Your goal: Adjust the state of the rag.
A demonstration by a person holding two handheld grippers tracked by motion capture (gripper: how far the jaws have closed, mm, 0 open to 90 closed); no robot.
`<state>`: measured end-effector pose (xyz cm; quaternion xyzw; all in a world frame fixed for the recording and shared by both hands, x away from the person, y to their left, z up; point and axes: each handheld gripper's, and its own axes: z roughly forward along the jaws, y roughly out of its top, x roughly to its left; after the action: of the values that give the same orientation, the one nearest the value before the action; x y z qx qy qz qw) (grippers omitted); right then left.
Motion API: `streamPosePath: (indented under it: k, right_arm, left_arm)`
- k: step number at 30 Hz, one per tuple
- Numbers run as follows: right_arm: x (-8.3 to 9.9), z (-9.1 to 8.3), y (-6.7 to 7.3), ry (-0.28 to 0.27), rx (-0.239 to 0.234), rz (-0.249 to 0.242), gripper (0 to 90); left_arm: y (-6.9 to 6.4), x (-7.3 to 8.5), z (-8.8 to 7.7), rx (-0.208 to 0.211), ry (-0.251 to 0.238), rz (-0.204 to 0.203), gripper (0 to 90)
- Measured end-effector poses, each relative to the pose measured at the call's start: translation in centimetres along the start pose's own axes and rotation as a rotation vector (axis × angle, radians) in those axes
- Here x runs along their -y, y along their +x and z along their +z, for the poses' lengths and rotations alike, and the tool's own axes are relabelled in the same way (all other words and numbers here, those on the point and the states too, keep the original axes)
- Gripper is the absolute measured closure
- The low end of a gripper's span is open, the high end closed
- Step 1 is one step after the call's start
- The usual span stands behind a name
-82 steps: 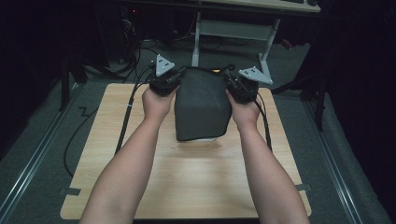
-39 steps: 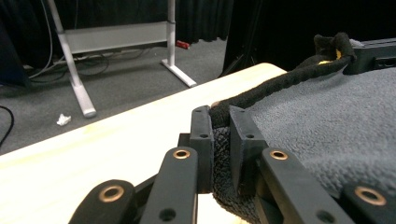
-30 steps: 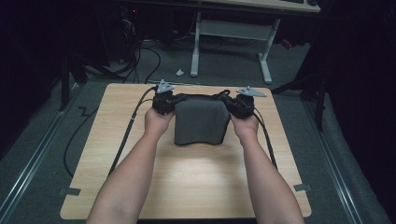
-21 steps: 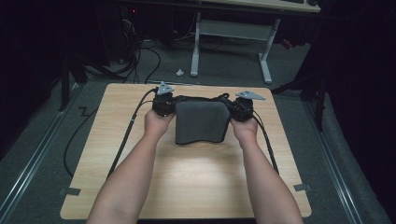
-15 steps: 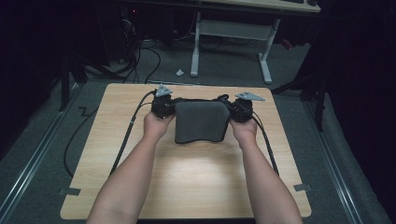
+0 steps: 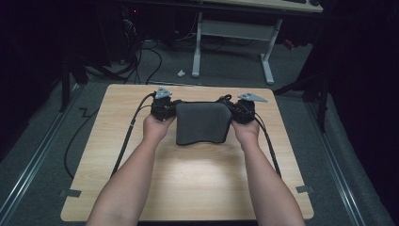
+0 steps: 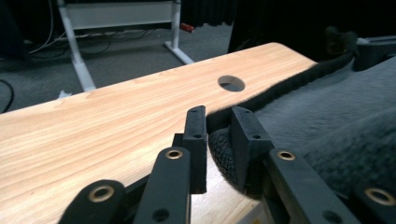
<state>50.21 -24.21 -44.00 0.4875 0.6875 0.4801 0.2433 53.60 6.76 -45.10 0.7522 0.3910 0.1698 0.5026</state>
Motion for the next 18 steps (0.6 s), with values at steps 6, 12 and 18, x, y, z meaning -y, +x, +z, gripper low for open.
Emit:
streamPosePath:
  k: [6, 12, 18]
  right_arm:
    - [-0.2, -0.8, -0.8, -0.025, 0.007, 0.024, 70.4]
    - [-0.6, -0.8, -0.8, -0.03, 0.011, 0.009, 68.6]
    - [-1.3, -1.1, -0.8, -0.039, 0.016, -0.002, 66.9]
  left_arm:
    - [0.7, 0.6, -0.4, -0.018, 0.009, -0.024, 74.3]
    - [0.8, 0.5, -0.9, -0.026, -0.003, -0.019, 74.7]
    - [0.8, 0.2, -1.5, -0.039, -0.015, -0.012, 75.1]
